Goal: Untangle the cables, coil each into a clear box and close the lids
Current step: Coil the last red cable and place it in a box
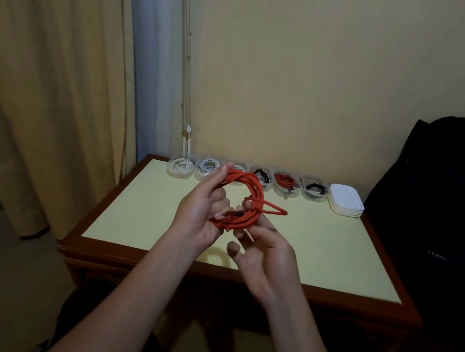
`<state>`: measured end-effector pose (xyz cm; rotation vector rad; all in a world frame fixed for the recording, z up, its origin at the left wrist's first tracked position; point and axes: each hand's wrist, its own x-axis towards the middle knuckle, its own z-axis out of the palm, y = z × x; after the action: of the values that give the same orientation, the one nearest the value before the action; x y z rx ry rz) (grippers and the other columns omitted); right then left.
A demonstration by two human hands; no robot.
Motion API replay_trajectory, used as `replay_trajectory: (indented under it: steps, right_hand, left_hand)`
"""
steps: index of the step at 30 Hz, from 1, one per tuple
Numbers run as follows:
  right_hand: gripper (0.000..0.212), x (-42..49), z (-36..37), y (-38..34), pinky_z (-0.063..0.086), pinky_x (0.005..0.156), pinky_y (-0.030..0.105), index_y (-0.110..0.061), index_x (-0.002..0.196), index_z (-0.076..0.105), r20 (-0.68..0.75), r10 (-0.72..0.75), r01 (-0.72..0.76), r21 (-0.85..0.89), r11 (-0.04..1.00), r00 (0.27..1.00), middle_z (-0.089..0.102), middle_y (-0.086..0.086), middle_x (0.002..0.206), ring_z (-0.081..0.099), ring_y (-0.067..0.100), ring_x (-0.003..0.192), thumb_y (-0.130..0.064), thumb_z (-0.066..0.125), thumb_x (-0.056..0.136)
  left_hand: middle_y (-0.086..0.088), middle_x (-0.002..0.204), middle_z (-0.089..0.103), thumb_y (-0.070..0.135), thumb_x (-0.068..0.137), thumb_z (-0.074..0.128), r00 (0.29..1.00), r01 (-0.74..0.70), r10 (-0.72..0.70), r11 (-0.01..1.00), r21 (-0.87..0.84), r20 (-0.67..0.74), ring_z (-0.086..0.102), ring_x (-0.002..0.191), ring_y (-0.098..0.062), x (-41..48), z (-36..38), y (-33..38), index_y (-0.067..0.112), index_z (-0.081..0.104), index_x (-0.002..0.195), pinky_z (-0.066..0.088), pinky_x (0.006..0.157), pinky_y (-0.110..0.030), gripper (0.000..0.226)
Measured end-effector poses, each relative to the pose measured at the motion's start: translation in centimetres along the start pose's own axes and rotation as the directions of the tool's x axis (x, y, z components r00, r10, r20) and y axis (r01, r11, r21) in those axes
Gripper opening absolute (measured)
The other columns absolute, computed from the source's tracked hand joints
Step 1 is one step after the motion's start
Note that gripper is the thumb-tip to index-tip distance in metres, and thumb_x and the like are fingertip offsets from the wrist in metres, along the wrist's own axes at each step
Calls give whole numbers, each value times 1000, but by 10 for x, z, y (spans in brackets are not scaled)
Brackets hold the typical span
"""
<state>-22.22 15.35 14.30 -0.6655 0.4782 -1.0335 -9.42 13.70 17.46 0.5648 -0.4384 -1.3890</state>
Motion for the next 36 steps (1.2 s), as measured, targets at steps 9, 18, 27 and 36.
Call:
replay_trajectory:
  steps: [9, 18, 27, 36]
  right_hand:
    - [17, 5, 8, 2, 42, 50, 21, -1, 112, 66, -101, 23, -37, -134, 990, 995, 62, 9, 84, 50, 11, 65, -8, 62, 97]
    - [4, 17, -20, -23, 48, 53, 23, 2, 95, 59, -45, 172, -169, -538, 826, 984, 57, 11, 75, 47, 12, 55, -1, 59, 98]
    - [14, 11, -36, -32, 53, 53, 27, -9, 107, 71, 14, -135, 83, -852, 518, 991, 78, 7, 86, 52, 11, 49, -4, 60, 99]
    - [20, -1, -77, -63, 45, 56, 15, -26, 89, 76, 88, -371, 155, -976, 154, 924, 75, -12, 78, 60, 13, 54, -12, 63, 98]
  left_hand:
    - [2, 59, 23, 25, 99, 60, 977, -190, 212, 881, 433, -1, 21, 43, -7, -2, -7, -17, 16, 73, 116, 29, 39, -19, 23]
    - [3, 62, 35, 16, 106, 44, 992, 37, -103, 810, 585, 80, 29, 42, -10, 1, -19, 1, 11, 67, 122, 30, 39, -21, 29]
    - [5, 58, 29, 29, 99, 60, 979, -150, 197, 874, 462, -54, 21, 45, -8, 11, -25, 3, 15, 71, 117, 22, 39, -19, 25]
    - [7, 50, 23, 18, 97, 61, 973, -97, 127, 983, 154, -195, 18, 35, -4, 29, -25, 21, 6, 66, 105, 19, 32, -17, 15]
